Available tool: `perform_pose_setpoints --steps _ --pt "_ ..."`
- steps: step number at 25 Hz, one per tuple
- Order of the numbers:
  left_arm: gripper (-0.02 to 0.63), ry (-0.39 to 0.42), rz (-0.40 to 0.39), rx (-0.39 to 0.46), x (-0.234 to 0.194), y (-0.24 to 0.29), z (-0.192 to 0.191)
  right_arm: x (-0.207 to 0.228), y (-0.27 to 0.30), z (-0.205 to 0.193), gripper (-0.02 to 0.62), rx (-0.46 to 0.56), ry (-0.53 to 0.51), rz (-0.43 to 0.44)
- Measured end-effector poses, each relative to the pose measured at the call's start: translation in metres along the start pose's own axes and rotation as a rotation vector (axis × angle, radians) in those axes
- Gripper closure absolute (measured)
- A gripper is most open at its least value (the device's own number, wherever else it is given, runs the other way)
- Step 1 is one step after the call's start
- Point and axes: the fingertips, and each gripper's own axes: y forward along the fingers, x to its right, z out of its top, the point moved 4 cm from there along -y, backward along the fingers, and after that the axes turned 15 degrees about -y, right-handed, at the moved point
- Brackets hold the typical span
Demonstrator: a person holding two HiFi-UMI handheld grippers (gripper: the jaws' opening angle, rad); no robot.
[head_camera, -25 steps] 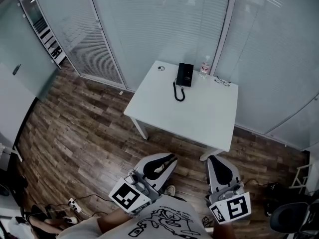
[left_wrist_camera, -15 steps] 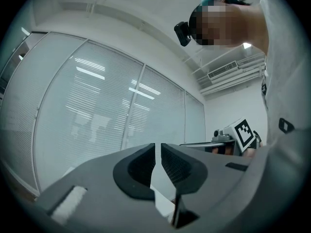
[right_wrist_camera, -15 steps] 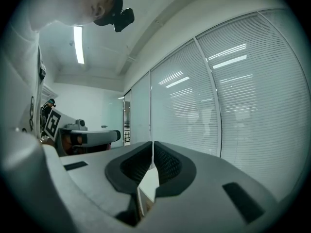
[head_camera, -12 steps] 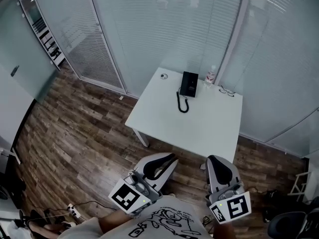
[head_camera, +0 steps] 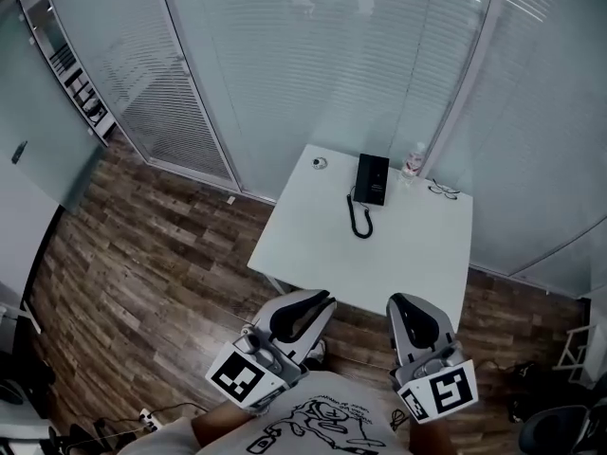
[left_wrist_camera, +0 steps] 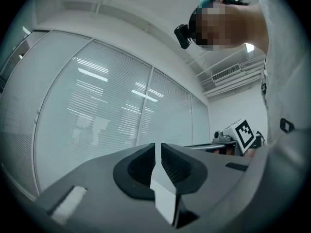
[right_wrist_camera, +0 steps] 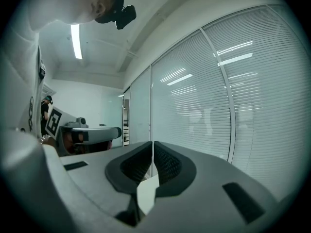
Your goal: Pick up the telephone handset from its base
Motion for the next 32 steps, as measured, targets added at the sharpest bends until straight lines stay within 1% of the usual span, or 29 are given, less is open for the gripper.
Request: perform_pose_setpoints --steps 5,8,12,15,18,21,27,32 --pt "0.571 0.006 -0.012 -0.028 -0.033 0.000 0.005 -0.005 0.027 0.004 0.584 -0.002 0.001 -0.018" --pt "0.571 0.001 -0.027 -0.019 -0.044 0.005 0.010 -0.004 0.035 0.001 0.584 -0.022 0.005 -0.033" --pt "0.571 -0.035 -0.037 -0.048 -0.056 0.022 0.005 0.011 0.044 -0.008 0.584 -0.046 0.019 -0.058" --pt "0.571 -0.038 -0.046 -0.067 -0.063 0.040 -0.002 0.026 0.051 -0.018 0.584 -0.055 0.028 -0.065" --pt "0.571 -0.042 -0.044 -0.065 -0.067 0.051 0.000 0.036 0.057 -0.022 0.584 -0.060 0.033 -0.062" --pt "0.571 -0.044 -0.034 -0.066 -0.075 0.072 -0.002 0.055 0.067 -0.029 0.584 -0.052 0.038 -0.056" --pt "0.571 -0.043 -0.029 -0.077 -0.091 0.128 -0.009 0.109 0.086 -0.047 0.584 -0.054 0.038 -0.054" --pt "0.571 -0.053 -0.042 -0.071 -0.086 0.173 0.001 0.151 0.089 -0.044 0.584 -0.056 0.039 -0.061"
